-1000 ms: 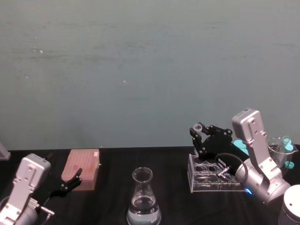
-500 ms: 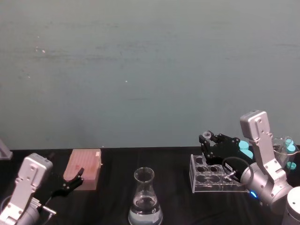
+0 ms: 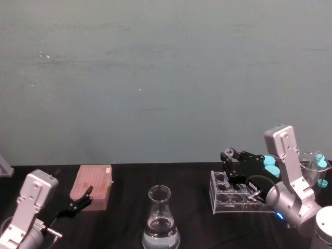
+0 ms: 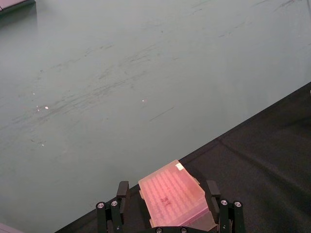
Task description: Pour the liquid from the test tube into the beaker using one hand.
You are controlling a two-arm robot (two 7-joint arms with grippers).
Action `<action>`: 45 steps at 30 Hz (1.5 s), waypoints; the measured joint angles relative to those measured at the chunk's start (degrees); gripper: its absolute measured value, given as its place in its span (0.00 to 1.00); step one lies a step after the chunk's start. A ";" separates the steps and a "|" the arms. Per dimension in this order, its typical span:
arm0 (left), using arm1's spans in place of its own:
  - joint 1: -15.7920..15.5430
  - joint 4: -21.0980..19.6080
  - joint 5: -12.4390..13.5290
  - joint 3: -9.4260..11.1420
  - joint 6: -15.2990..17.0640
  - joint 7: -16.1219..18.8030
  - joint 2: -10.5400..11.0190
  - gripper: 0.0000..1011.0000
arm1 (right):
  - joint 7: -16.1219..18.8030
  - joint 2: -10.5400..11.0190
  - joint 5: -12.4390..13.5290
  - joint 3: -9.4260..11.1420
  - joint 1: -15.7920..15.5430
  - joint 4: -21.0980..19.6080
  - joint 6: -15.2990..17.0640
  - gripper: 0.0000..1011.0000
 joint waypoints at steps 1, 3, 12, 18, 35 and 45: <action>0.00 0.00 0.00 0.00 0.00 0.00 0.00 0.99 | 0.11 -0.04 0.04 -0.05 0.13 0.26 -0.05 0.21; 0.00 0.00 0.00 0.00 0.00 0.00 0.00 0.99 | 0.40 -0.15 0.15 -0.18 0.51 1.04 -0.14 0.21; 0.00 0.00 0.00 0.00 0.00 0.00 0.00 0.99 | 1.01 -0.57 0.51 -0.73 1.70 3.31 -0.15 0.21; 0.00 0.00 0.00 0.00 0.00 0.00 0.00 0.99 | 1.11 -0.96 0.52 -1.04 2.43 5.28 -0.25 0.21; 0.00 0.00 0.00 0.00 0.00 0.00 0.00 0.99 | 1.75 -1.59 0.78 -1.91 3.95 8.96 0.18 0.21; 0.00 0.00 0.00 0.00 0.00 0.00 0.00 0.99 | 1.09 -1.74 -0.36 -2.51 4.66 10.40 0.27 0.21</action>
